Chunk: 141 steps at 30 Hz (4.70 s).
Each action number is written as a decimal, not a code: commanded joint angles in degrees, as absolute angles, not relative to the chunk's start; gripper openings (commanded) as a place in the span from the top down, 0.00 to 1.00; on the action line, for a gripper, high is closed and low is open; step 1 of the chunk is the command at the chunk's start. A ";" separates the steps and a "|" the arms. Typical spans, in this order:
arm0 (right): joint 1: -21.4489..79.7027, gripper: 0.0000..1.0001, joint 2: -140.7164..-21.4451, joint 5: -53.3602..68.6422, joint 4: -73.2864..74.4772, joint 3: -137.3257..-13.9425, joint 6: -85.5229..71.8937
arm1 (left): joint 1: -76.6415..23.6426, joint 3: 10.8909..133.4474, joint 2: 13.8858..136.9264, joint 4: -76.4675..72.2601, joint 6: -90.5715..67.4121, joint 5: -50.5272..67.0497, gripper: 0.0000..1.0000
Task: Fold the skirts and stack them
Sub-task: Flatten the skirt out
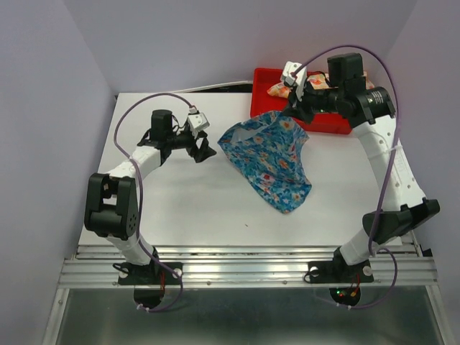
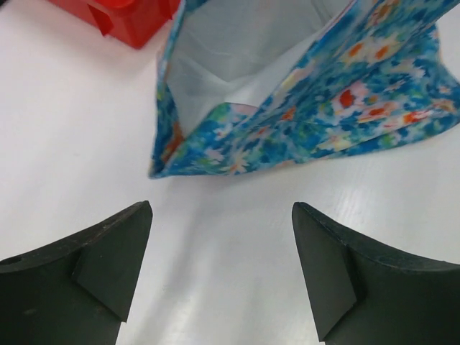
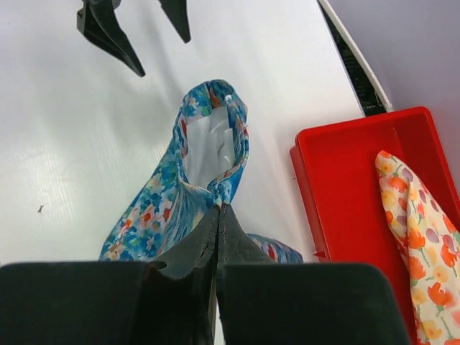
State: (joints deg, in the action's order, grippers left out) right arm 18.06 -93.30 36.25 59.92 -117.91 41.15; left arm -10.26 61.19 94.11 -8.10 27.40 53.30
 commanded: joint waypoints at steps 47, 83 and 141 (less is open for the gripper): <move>18.11 0.99 -79.45 12.74 37.19 -107.58 36.04 | -5.29 91.21 93.87 33.47 57.83 46.15 1.00; 18.11 0.99 -124.45 14.50 1.94 -141.40 18.98 | 7.91 142.04 117.52 29.63 37.26 8.01 1.00; 33.66 0.48 -112.66 24.19 32.52 -82.35 4.57 | 8.00 71.53 97.18 25.49 49.56 18.39 0.64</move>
State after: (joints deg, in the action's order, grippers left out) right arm 32.91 -109.06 29.28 33.76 -79.96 9.06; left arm 7.68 65.98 92.64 28.58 52.71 22.11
